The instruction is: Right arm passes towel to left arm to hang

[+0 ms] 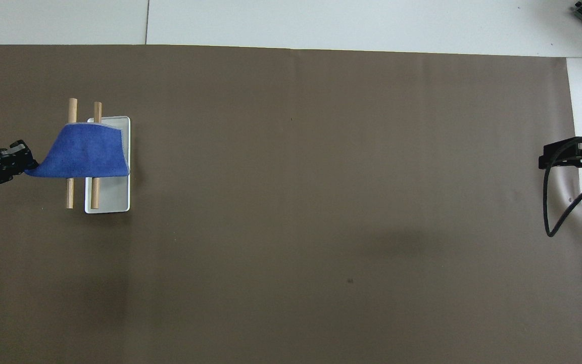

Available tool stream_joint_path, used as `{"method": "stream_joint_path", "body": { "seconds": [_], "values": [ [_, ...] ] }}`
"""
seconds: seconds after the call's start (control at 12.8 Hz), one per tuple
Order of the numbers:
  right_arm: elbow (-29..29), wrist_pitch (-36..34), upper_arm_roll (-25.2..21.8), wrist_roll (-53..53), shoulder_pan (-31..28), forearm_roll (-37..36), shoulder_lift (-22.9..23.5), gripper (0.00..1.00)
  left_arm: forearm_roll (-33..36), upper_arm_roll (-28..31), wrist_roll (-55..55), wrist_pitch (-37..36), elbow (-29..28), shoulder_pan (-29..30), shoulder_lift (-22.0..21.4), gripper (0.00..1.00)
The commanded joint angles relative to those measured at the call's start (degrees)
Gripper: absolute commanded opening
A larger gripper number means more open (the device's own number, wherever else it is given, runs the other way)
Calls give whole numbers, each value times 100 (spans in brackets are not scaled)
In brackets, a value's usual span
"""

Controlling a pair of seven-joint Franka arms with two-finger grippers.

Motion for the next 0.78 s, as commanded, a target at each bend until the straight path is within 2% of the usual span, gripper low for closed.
{"method": "stream_joint_path", "body": {
  "seconds": [0.0, 0.31, 0.62, 0.7],
  "values": [
    [-181, 45, 39, 51, -77, 177, -168, 100, 83, -25, 57, 368, -252, 16, -30, 0],
    [-199, 63, 39, 59, -59, 169, -177, 100, 83, -51, -13, 1044, -603, -28, -39, 0],
    [-208, 71, 57, 85, -7, 178, -177, 100, 83, -60, -4, 1125, -718, -37, -39, 0],
    [-199, 54, 109, 121, 2, 178, -177, 100, 83, -60, -4, 1133, -718, -37, -39, 12]
  ]
}}
